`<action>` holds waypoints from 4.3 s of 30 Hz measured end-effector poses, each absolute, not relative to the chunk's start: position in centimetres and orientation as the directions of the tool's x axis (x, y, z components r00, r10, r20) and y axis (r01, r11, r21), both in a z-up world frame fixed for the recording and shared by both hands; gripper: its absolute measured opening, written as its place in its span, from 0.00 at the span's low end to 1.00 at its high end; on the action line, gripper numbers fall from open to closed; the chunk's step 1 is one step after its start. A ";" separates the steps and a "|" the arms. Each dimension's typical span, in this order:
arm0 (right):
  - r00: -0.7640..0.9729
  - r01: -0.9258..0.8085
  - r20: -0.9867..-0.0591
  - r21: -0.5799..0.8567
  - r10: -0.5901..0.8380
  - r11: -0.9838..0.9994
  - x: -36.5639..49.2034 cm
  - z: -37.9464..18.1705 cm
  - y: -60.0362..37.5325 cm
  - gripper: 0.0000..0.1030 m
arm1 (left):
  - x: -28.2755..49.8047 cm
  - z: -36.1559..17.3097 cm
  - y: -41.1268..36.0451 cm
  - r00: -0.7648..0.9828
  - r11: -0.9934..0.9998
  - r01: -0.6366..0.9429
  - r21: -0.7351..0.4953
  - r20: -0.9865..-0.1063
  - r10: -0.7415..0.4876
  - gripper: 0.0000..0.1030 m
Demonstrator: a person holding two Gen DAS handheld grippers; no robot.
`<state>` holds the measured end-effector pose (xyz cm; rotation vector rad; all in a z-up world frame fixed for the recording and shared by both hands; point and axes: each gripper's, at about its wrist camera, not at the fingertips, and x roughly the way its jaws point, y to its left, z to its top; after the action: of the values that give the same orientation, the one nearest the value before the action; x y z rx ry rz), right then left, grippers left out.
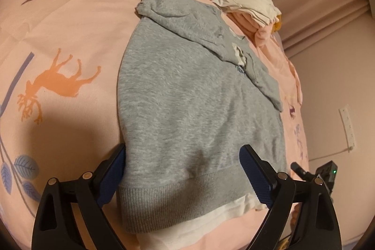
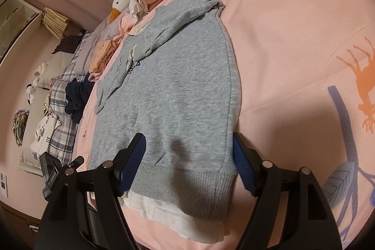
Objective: Fold small clothes
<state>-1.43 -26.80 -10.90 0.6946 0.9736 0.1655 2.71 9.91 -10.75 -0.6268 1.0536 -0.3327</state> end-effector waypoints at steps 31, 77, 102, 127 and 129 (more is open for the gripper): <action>0.537 0.146 -0.710 0.611 0.456 0.778 -2.6 -10.9 -26.0 0.72 | -0.2 -10.8 10.7 0.413 0.704 -0.047 -0.709 -0.656 -0.632 0.89; 0.512 0.107 -0.667 0.674 0.541 0.731 -3.1 -11.0 -24.7 0.72 | -1.0 -11.2 9.7 0.379 0.659 -0.048 -0.750 -0.624 -0.683 0.89; 0.509 0.088 -0.643 0.700 0.572 0.709 -3.3 -11.2 -24.5 0.72 | -1.0 -11.5 9.9 0.383 0.640 -0.064 -0.765 -0.611 -0.693 0.89; 0.539 0.080 -0.669 0.646 0.513 0.759 -2.8 -11.0 -23.5 0.14 | -1.4 -12.3 11.5 0.430 0.651 -0.143 -0.746 -0.639 -0.638 0.32; 0.541 0.077 -0.668 0.645 0.511 0.761 -2.7 -10.9 -23.4 0.14 | -1.4 -12.1 11.4 0.434 0.658 -0.137 -0.740 -0.642 -0.632 0.30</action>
<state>-2.69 -23.42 -10.91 0.6811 0.9809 0.2826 -1.41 11.42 -12.10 -0.8274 1.1038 -0.3569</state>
